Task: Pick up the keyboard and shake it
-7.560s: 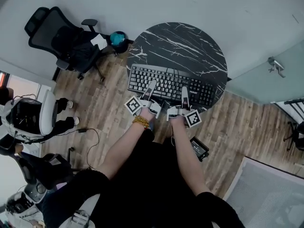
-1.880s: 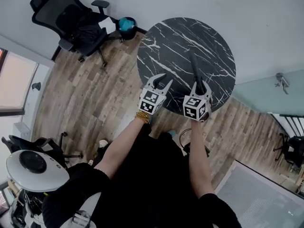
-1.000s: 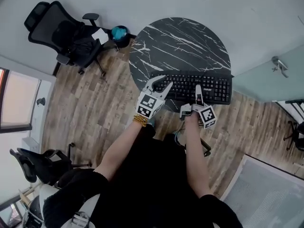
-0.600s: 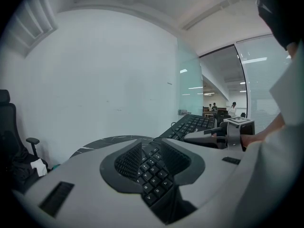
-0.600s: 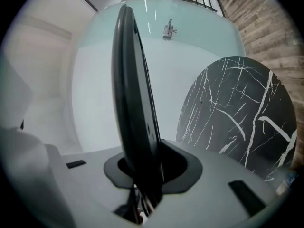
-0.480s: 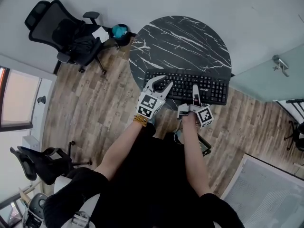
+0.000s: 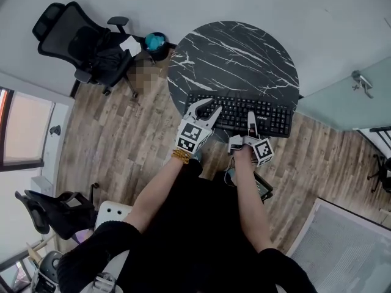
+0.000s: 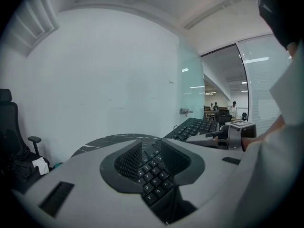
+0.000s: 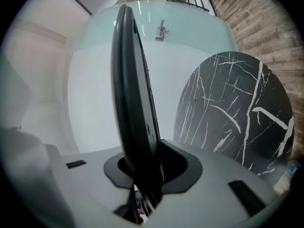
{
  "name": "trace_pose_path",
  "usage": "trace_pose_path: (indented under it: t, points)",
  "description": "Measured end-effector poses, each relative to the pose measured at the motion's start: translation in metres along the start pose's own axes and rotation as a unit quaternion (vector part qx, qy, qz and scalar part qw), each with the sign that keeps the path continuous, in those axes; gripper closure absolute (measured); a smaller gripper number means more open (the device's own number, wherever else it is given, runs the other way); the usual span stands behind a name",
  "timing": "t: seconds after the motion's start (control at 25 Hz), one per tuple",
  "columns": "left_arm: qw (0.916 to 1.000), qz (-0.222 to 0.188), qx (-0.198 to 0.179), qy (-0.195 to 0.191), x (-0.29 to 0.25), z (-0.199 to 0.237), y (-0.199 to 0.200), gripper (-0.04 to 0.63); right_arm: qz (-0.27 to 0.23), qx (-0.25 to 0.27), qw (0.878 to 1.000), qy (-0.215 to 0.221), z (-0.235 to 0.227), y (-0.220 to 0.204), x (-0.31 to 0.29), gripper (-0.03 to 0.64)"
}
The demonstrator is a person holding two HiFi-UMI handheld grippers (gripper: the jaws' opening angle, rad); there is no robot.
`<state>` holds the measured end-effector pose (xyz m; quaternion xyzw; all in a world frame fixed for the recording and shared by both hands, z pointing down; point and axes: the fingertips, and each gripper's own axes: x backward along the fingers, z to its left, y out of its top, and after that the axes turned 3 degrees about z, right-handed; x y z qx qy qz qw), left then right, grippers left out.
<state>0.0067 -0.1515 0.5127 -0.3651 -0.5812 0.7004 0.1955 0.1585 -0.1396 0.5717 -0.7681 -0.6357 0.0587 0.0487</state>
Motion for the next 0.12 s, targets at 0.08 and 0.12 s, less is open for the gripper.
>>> trace_pose_path:
  t: [0.08,0.12]
  points:
    - [1.0000,0.002,0.000,0.001,-0.0004,0.0004,-0.0003,0.465,0.000,-0.001,1.000,-0.003,-0.0035,0.0005,-0.0005,0.522]
    - [1.0000,0.002,-0.001,0.002,-0.0008,0.0006,-0.0002,0.465,0.000,0.000,1.000,-0.005,-0.0057,0.0011,-0.0006,0.522]
